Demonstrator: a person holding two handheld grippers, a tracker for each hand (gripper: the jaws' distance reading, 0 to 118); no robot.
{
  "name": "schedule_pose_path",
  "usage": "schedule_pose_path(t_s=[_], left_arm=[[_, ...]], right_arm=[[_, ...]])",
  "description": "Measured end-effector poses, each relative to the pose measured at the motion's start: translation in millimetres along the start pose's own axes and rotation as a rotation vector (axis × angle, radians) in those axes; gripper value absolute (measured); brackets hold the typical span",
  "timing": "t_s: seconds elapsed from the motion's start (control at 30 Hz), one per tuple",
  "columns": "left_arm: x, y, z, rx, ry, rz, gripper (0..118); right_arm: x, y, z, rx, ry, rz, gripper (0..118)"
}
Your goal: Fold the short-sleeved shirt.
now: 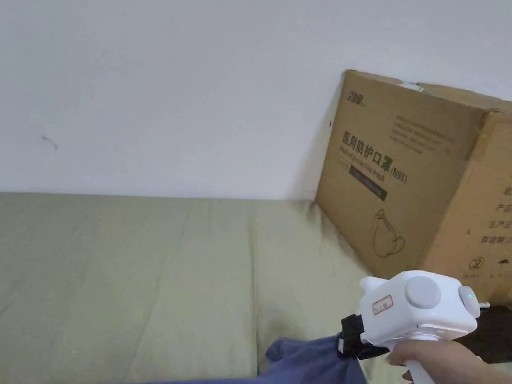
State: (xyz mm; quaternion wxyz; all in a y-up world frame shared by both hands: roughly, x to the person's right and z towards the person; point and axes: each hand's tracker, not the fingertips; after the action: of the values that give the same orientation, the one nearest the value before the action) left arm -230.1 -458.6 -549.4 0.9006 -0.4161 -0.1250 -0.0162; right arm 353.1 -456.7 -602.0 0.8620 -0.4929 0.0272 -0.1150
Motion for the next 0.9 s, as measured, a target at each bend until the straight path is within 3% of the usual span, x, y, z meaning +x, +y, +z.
schedule_pose_path(t_s=[0.1, 0.23, 0.4, 0.5, 0.9], left_arm=[[4, 10, 42, 0.063, -0.007, 0.016, 2], [14, 28, 103, 0.157, -0.022, -0.015, 2], [15, 62, 169, 0.284, -0.014, 0.008, 2], [13, 90, 196, 0.346, 0.010, -0.012, 2], [0, 212, 212, 0.522, 0.115, -0.003, 2]], right_arm=[[-4, -7, 61, 0.096, 0.009, 0.029, 0], [-7, -7, 140, 0.228, 0.053, -0.001, 0], [-25, 7, 219, 0.365, 0.041, 0.060, 0], [-36, 24, 259, 0.468, 0.057, 0.045, 0], [-119, 143, 319, 0.729, -0.038, 0.110, 0]])
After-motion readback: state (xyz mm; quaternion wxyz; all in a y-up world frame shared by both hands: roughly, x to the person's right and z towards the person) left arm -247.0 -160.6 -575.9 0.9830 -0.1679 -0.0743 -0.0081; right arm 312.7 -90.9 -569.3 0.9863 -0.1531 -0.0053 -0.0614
